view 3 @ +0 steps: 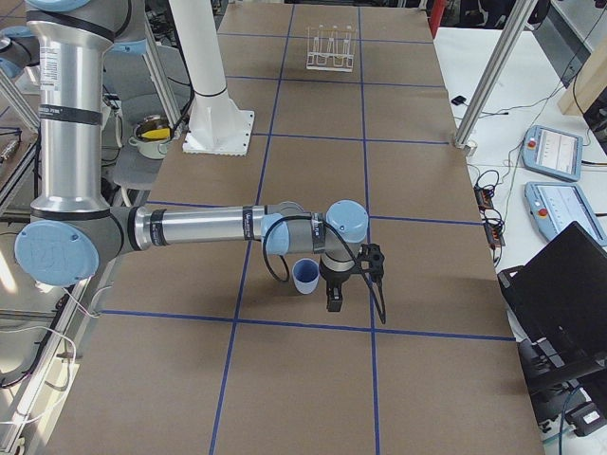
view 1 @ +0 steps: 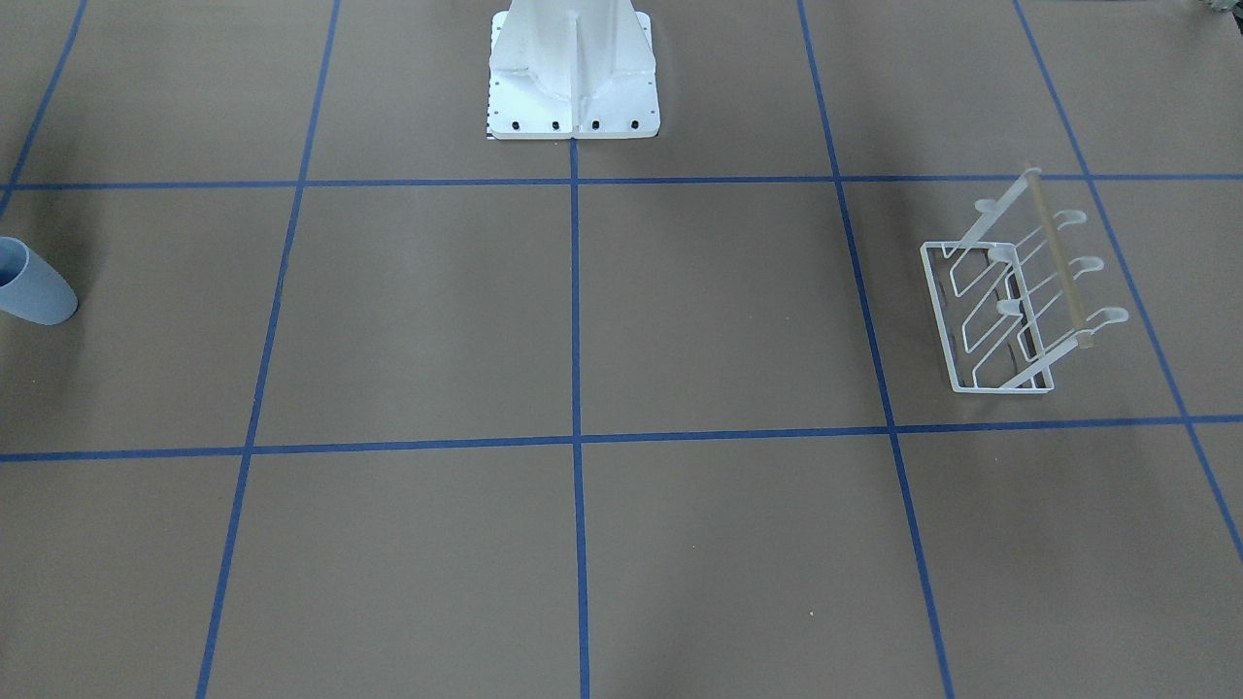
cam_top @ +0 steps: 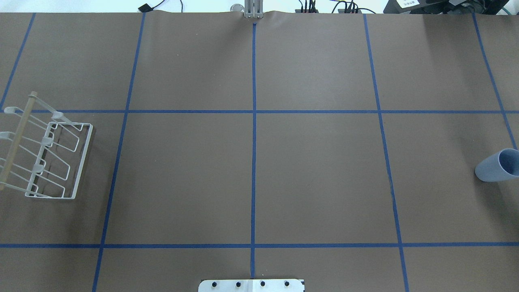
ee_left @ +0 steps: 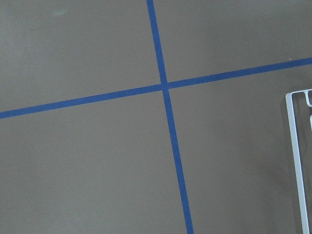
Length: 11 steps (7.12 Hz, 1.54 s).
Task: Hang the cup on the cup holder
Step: 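Hold the right gripper over the pale blue cup, lowering toward it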
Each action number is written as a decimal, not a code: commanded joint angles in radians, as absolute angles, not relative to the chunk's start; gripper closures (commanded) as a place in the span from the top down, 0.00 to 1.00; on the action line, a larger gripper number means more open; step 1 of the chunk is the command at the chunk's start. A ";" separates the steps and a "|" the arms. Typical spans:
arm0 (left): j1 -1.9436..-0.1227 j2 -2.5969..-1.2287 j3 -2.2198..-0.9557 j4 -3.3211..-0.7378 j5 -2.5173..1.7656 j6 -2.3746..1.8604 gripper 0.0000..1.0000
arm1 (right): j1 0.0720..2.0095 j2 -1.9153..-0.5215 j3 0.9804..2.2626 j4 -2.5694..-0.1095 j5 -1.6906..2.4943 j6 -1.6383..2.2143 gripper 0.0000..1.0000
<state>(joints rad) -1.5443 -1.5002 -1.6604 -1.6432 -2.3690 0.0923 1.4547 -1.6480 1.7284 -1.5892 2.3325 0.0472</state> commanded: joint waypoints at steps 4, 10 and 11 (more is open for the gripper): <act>-1.529 -1.529 -1.638 -1.686 -2.359 0.040 0.97 | 1.419 -1.644 1.732 -1.585 2.338 0.045 1.00; -1.526 -1.513 -1.664 -1.695 -2.324 0.006 0.98 | 1.306 -1.692 1.718 -1.383 2.344 0.043 1.00; -1.525 -1.513 -1.661 -1.697 -2.325 0.003 0.98 | 1.290 -1.738 1.715 -1.302 2.344 0.038 1.00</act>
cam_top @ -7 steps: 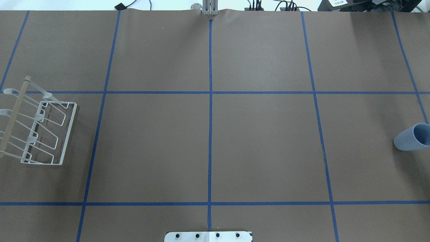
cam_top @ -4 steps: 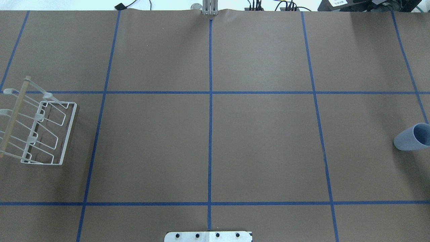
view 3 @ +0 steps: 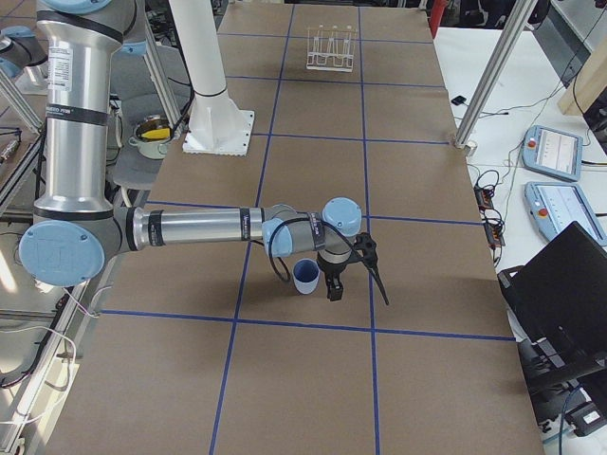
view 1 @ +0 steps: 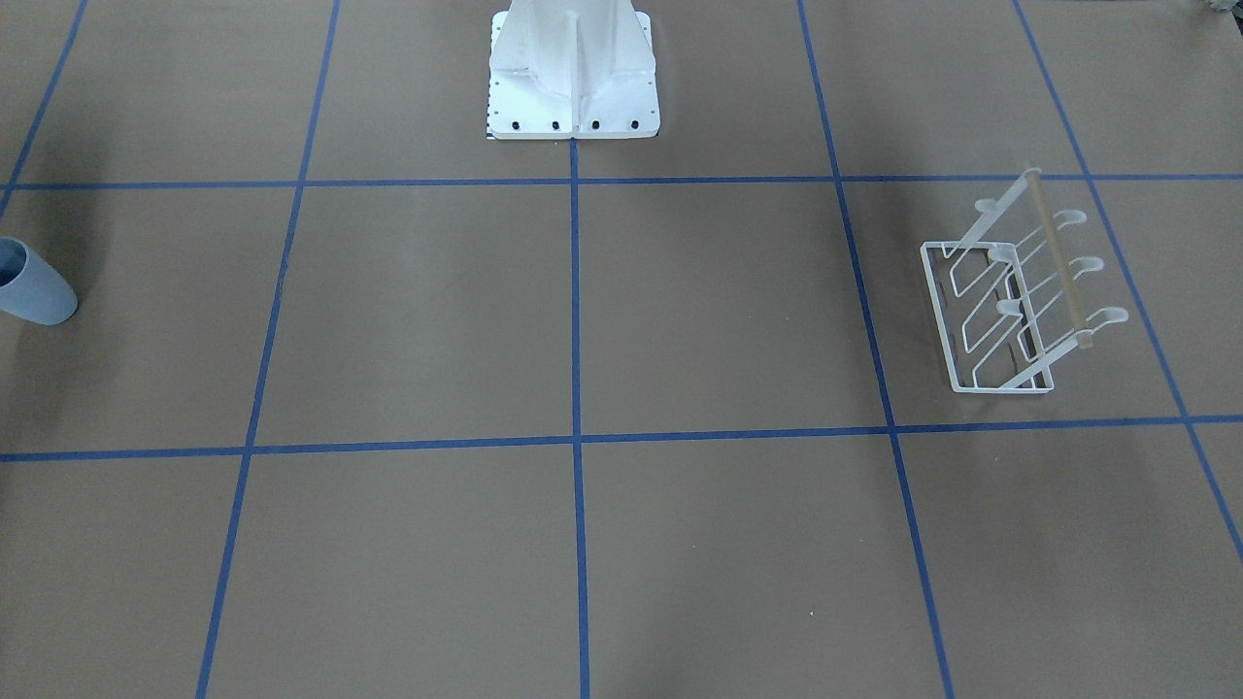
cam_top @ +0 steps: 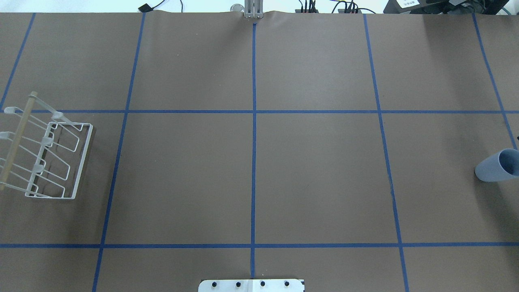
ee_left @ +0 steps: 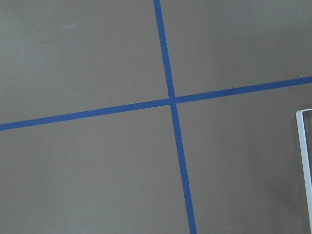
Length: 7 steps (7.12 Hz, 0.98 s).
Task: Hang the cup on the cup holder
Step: 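Hold the right gripper over the pale blue cup, lowering toward it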
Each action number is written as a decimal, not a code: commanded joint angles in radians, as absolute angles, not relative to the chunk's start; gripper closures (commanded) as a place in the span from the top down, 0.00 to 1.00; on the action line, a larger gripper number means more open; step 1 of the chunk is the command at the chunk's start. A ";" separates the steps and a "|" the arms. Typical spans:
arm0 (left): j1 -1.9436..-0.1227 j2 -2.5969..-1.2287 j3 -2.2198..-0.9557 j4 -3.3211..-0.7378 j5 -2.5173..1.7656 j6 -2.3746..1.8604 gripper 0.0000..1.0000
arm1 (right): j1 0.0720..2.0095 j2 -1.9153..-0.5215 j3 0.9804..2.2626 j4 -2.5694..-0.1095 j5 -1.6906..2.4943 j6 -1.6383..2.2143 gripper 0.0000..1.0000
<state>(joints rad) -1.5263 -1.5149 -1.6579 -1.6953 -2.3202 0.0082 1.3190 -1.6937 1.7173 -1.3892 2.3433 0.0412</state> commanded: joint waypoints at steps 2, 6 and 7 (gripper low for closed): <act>-1.525 -1.513 -1.661 -1.686 -2.330 -0.003 0.98 | 1.273 -1.770 1.718 -1.244 2.362 0.046 1.00; -1.525 -1.511 -1.660 -1.698 -2.370 -0.020 0.98 | 1.255 -1.764 1.686 -1.246 2.362 0.052 1.00; -1.525 -1.511 -1.666 -1.698 -2.372 -0.021 0.98 | 1.244 -1.763 1.675 -1.246 2.361 0.052 1.00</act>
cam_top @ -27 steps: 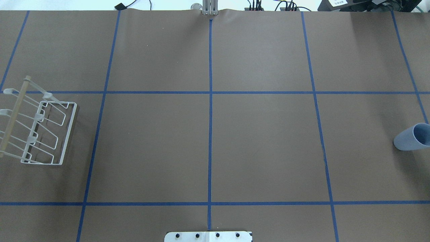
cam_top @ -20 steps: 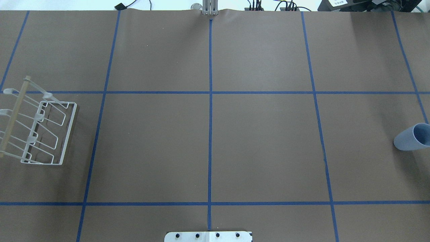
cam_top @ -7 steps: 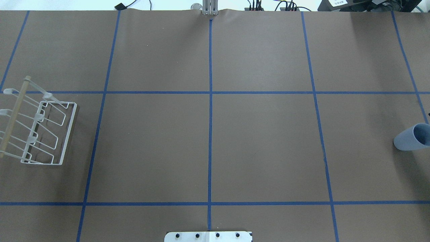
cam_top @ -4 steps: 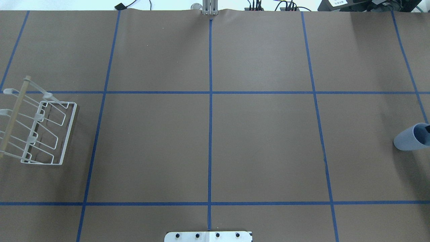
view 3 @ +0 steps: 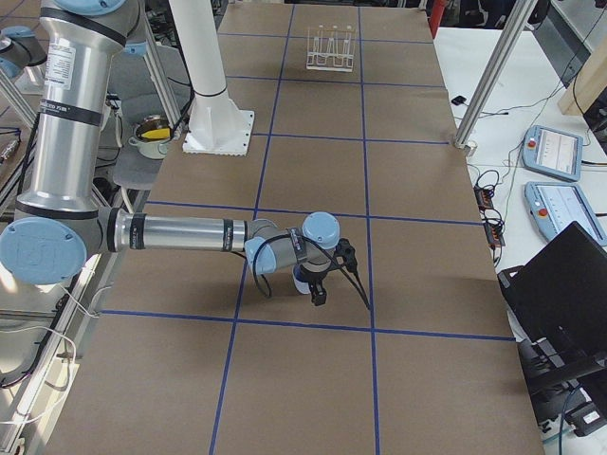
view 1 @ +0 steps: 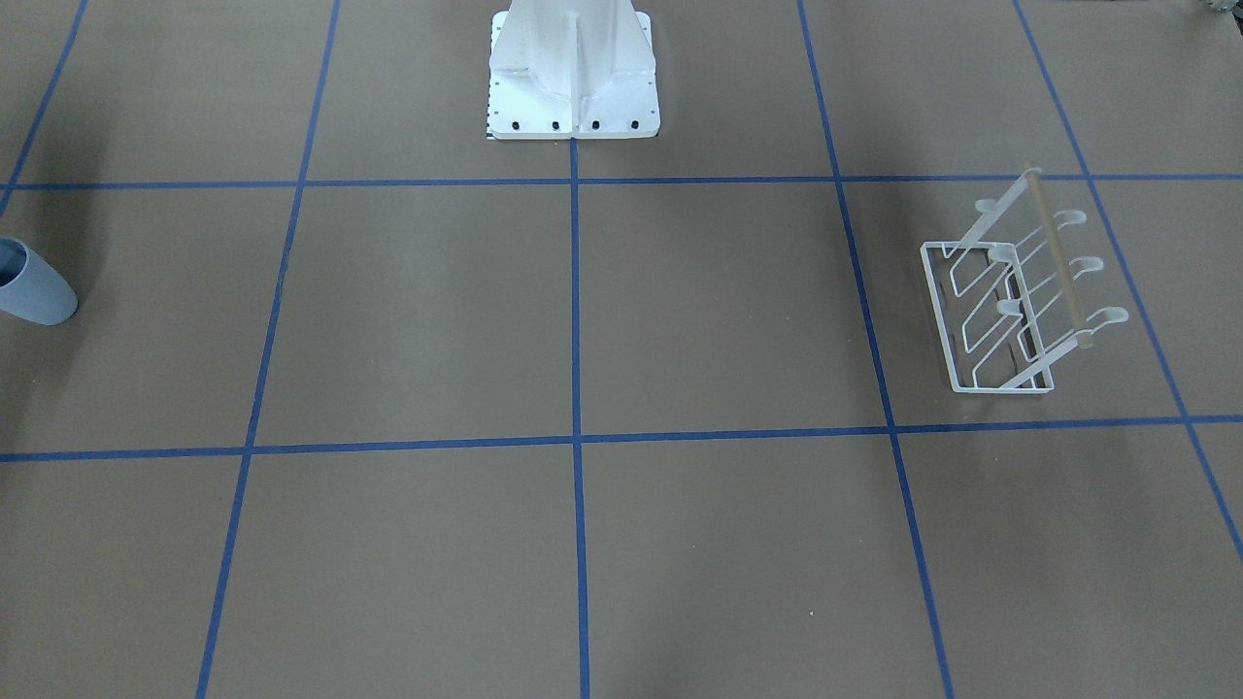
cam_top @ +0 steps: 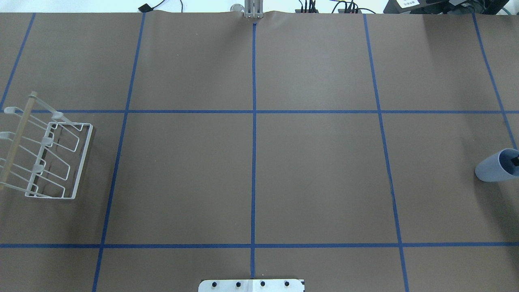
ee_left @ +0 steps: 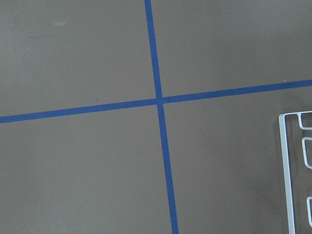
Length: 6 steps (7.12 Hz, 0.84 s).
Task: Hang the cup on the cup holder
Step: 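Hold the right gripper over the pale blue cup, lowering toward it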
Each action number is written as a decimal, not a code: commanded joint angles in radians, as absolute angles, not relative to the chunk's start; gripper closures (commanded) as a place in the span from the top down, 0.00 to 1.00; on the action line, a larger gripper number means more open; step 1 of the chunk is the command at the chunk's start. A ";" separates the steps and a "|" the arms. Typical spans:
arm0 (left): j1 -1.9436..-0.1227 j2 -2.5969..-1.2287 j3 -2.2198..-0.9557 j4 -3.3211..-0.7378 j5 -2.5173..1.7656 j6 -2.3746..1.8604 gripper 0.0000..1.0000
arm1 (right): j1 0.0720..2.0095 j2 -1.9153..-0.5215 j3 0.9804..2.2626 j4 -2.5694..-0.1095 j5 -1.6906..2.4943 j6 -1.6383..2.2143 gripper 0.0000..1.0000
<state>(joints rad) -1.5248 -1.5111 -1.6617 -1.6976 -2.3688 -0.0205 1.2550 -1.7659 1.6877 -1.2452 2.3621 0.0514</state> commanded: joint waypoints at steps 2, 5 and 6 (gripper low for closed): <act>-1.525 -1.511 -1.666 -1.698 -2.370 -0.020 0.98 | 1.207 -1.759 1.675 -1.244 2.356 0.052 0.65; -1.525 -1.511 -1.658 -1.698 -2.368 -0.018 0.98 | 1.204 -1.756 1.663 -1.243 2.356 0.049 0.00; -1.525 -1.511 -1.658 -1.698 -2.368 -0.018 0.98 | 1.206 -1.741 1.667 -1.243 2.361 0.045 0.00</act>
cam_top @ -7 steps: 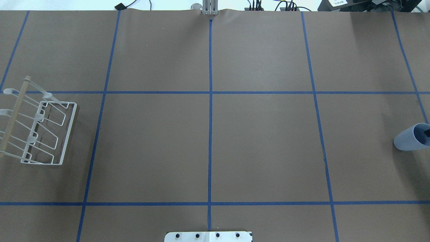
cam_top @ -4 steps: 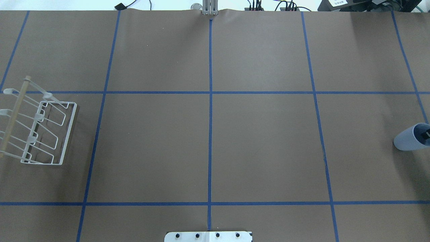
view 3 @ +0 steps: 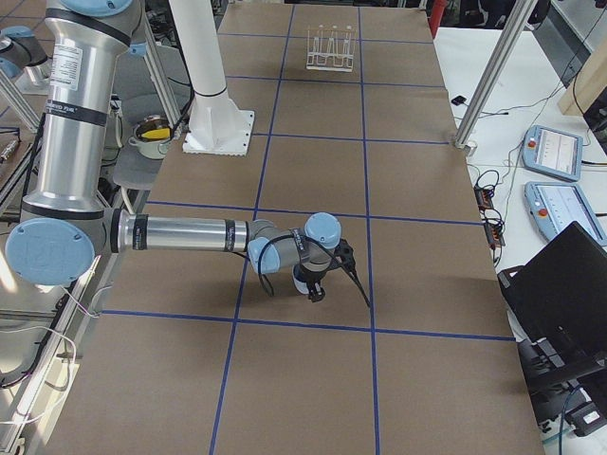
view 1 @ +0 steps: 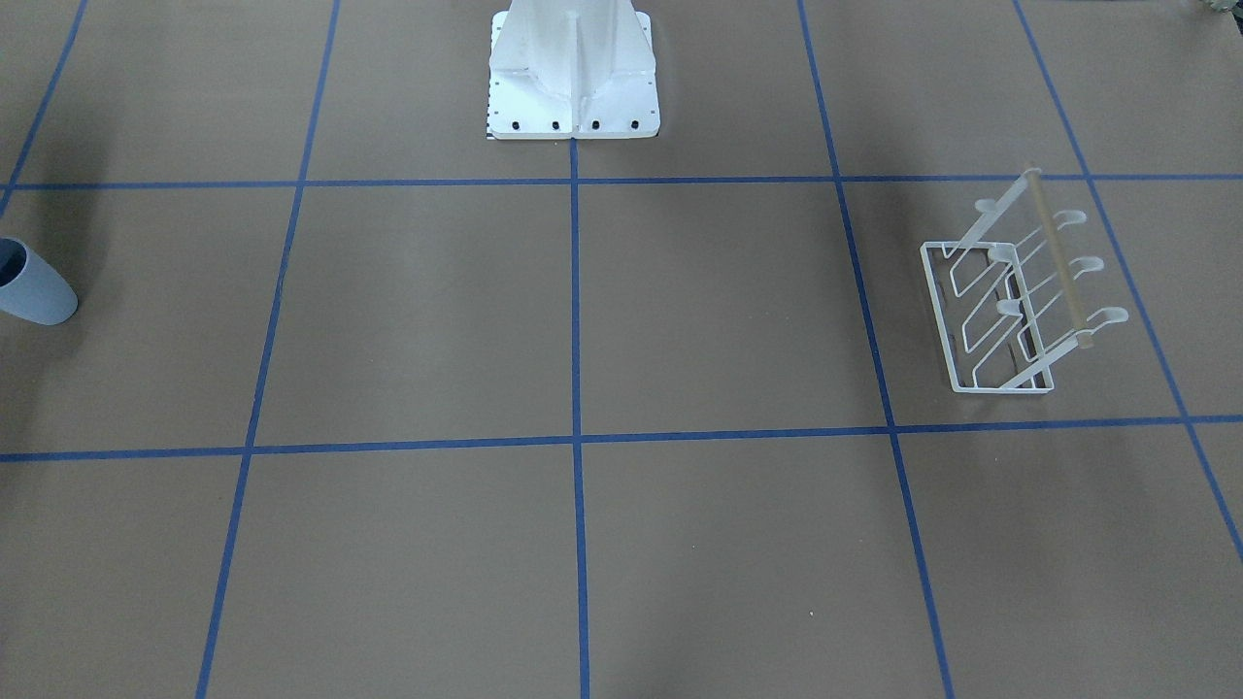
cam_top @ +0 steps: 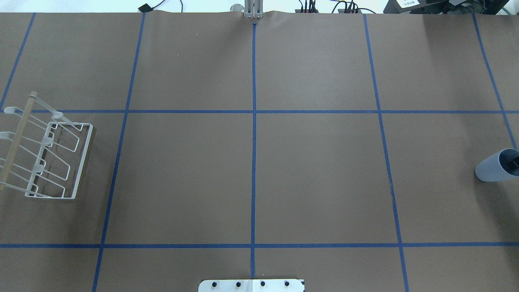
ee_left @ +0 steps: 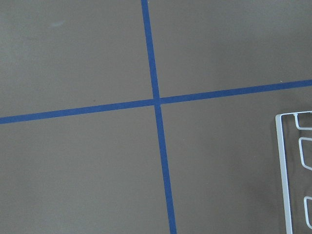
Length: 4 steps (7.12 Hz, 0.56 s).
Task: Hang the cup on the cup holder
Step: 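Grasp the pale blue cup by its base with the right gripper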
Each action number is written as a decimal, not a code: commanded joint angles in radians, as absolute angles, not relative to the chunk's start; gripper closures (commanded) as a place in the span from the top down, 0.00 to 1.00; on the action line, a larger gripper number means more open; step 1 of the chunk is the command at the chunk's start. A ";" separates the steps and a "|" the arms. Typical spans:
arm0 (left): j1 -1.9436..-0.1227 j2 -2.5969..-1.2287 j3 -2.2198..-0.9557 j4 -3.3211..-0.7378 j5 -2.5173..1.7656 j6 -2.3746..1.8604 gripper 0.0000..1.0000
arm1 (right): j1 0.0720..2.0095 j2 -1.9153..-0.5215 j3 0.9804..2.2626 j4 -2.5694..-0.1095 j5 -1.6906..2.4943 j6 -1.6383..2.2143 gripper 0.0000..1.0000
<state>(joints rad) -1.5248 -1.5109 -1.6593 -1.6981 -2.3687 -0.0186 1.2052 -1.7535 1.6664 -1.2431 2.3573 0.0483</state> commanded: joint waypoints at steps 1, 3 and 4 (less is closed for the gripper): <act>-1.525 -1.511 -1.660 -1.698 -2.368 -0.020 0.98 | 1.209 -1.740 1.686 -1.232 2.365 0.044 0.00; -1.525 -1.512 -1.669 -1.698 -2.370 -0.043 0.98 | 1.267 -1.740 1.741 -1.224 2.430 0.051 0.00; -1.525 -1.520 -1.672 -1.700 -2.370 -0.055 0.98 | 1.267 -1.740 1.755 -1.224 2.447 0.054 0.00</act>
<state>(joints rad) -1.5248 -1.5137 -1.6677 -1.6985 -2.3694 -0.0378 1.2542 -1.7404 1.7303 -1.2260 2.4224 0.0502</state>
